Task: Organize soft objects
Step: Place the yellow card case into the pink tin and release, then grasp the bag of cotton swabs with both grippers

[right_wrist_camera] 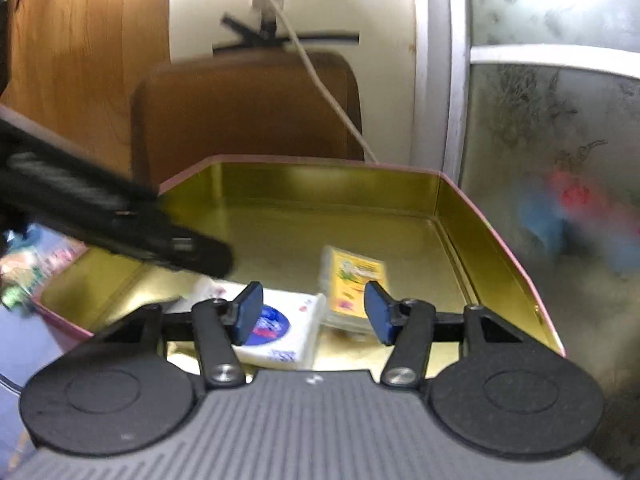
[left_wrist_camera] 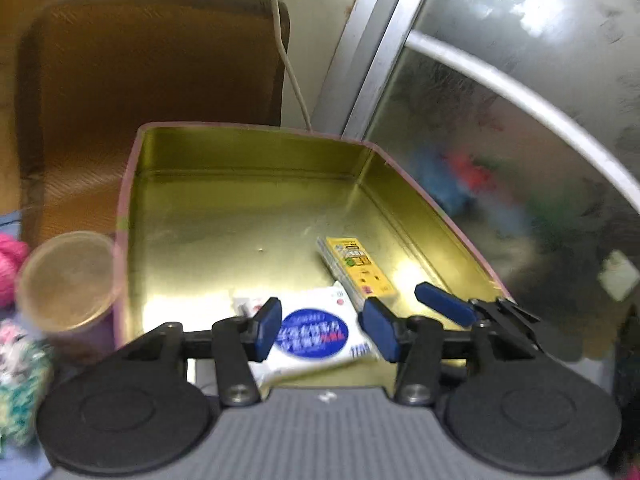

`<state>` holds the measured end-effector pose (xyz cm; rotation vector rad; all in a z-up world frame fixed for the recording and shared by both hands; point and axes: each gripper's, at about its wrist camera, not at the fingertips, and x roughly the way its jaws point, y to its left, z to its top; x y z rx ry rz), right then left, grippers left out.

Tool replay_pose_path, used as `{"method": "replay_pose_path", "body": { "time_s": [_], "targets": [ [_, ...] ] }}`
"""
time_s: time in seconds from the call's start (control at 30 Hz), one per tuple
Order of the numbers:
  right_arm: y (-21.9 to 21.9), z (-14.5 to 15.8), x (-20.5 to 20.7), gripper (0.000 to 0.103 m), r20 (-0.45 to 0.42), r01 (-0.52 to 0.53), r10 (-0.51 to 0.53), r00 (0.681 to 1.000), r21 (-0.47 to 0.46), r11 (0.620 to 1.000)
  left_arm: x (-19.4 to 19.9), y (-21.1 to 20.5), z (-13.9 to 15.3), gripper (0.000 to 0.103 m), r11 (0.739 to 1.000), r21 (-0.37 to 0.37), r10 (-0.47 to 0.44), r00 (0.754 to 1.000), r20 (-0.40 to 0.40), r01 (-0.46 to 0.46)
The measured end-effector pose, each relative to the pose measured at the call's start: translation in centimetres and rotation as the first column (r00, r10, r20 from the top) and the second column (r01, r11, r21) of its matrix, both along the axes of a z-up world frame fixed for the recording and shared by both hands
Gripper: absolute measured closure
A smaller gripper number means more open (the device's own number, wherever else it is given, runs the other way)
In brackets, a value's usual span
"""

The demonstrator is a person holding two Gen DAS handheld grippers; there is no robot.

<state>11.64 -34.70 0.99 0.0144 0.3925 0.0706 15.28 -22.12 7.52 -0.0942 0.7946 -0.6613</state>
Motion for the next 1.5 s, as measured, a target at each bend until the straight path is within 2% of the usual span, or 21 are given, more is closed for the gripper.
{"method": "replay_pose_path", "body": {
  "time_s": [0.07, 0.13, 0.2, 0.3, 0.4, 0.5, 0.6, 0.67, 0.73, 0.77, 0.8, 0.83, 0.9, 1.03, 1.17, 1.23, 1.27, 1.33, 1.4, 1.47, 1.5],
  "targets": [
    [0.7, 0.5, -1.7, 0.053, 0.052, -0.005, 0.003, 0.999, 0.023, 1.0, -2.6, 3.1, 0.8, 0.057, 0.999, -0.024, -0.021, 0.998, 0.057, 0.022],
    [1.3, 0.9, -3.0, 0.06, 0.08, -0.042, 0.036, 0.996, 0.072, 0.997, -5.6, 6.6, 1.2, 0.057, 0.999, -0.017, -0.025, 0.993, 0.118, 0.028],
    [2.9, 1.5, -4.1, 0.067, 0.097, -0.106, 0.095, 0.991, 0.115, 0.988, -8.2, 10.9, 0.7, 0.057, 1.0, 0.012, 0.016, 0.988, 0.155, -0.018],
    [6.1, 2.0, -5.1, 0.071, 0.087, -0.227, 0.216, 0.972, 0.142, 0.963, -10.9, 17.5, -0.9, 0.057, 0.989, 0.048, 0.134, 0.981, 0.138, -0.142],
    [11.3, 1.9, -4.7, 0.071, 0.038, -0.354, 0.353, 0.935, 0.154, 0.922, -12.6, 24.0, -2.9, 0.057, 0.95, 0.067, 0.298, 0.951, 0.084, -0.304],
    [17.2, 1.4, -3.2, 0.069, -0.018, -0.443, 0.45, 0.893, 0.149, 0.884, -14.1, 28.7, -4.5, 0.057, 0.901, 0.064, 0.427, 0.904, 0.039, -0.428],
    [23.0, 0.7, -0.8, 0.069, -0.065, -0.503, 0.517, 0.853, 0.161, 0.849, -15.7, 32.3, -4.9, 0.057, 0.867, 0.02, 0.497, 0.868, 0.016, -0.497],
    [26.2, 0.2, 1.1, 0.069, -0.083, -0.511, 0.519, 0.851, 0.098, 0.854, -16.5, 33.7, -4.8, 0.057, 0.857, -0.014, 0.515, 0.857, 0.011, -0.515],
    [28.3, -0.3, 3.1, 0.069, -0.124, -0.51, 0.513, 0.85, 0.051, 0.858, -16.6, 34.4, -4.8, 0.057, 0.855, -0.028, 0.518, 0.855, 0.013, -0.518],
    [29.3, -0.9, 4.3, 0.07, -0.172, -0.529, 0.523, 0.835, 0.016, 0.849, -16.8, 34.7, -4.8, 0.057, 0.856, -0.033, 0.516, 0.857, 0.013, -0.515],
    [30.0, -1.4, 4.8, 0.075, -0.193, -0.53, 0.516, 0.834, -0.025, 0.848, -16.7, 34.7, -4.8, 0.057, 0.858, -0.04, 0.513, 0.858, 0.012, -0.512],
    [30.2, -1.5, 4.6, 0.081, -0.178, -0.52, 0.502, 0.847, -0.072, 0.851, -16.7, 34.8, -4.8, 0.057, 0.86, -0.048, 0.51, 0.86, 0.011, -0.509],
    [29.4, -0.9, 3.9, 0.099, -0.183, -0.538, 0.521, 0.834, -0.061, 0.841, -16.8, 35.2, -5.0, 0.057, 0.863, -0.065, 0.502, 0.865, 0.01, -0.501],
    [25.0, 0.4, -0.7, 0.101, -0.14, -0.568, 0.56, 0.817, -0.03, 0.822, -17.0, 34.8, -4.7, 0.057, 0.883, -0.086, 0.463, 0.886, 0.006, -0.461],
    [21.2, -0.1, -6.7, 0.101, -0.166, -0.612, 0.595, 0.787, -0.077, 0.787, -16.8, 32.7, -4.5, 0.057, 0.918, -0.104, 0.384, 0.923, -0.017, -0.384],
    [19.9, -0.9, -8.8, 0.099, -0.205, -0.639, 0.615, 0.762, -0.077, 0.766, -16.2, 31.1, -4.4, 0.056, 0.937, -0.116, 0.327, 0.944, -0.044, -0.33],
    [19.5, -1.4, -9.6, 0.098, -0.214, -0.635, 0.61, 0.763, -0.076, 0.768, -15.9, 30.3, -4.5, 0.055, 0.945, -0.117, 0.3, 0.952, -0.06, -0.306],
    [18.6, -2.0, -10.4, 0.084, -0.21, -0.617, 0.597, 0.775, -0.045, 0.786, -15.3, 28.5, -4.6, 0.055, 0.957, -0.109, 0.259, 0.961, -0.096, -0.269],
    [17.6, -2.3, -10.7, 0.045, -0.189, -0.614, 0.607, 0.772, 0.029, 0.789, -14.9, 27.1, -4.9, 0.053, 0.962, -0.106, 0.235, 0.962, -0.137, -0.25],
    [17.6, -2.4, -10.4, 0.034, -0.16, -0.602, 0.6, 0.784, 0.041, 0.798, -14.5, 26.0, -5.3, 0.05, 0.963, -0.101, 0.23, 0.956, -0.184, -0.251],
    [17.6, -2.6, -10.1, 0.033, -0.155, -0.603, 0.6, 0.785, 0.034, 0.797, -14.2, 25.6, -5.4, 0.05, 0.963, -0.098, 0.229, 0.953, -0.198, -0.252]
  ]
}}
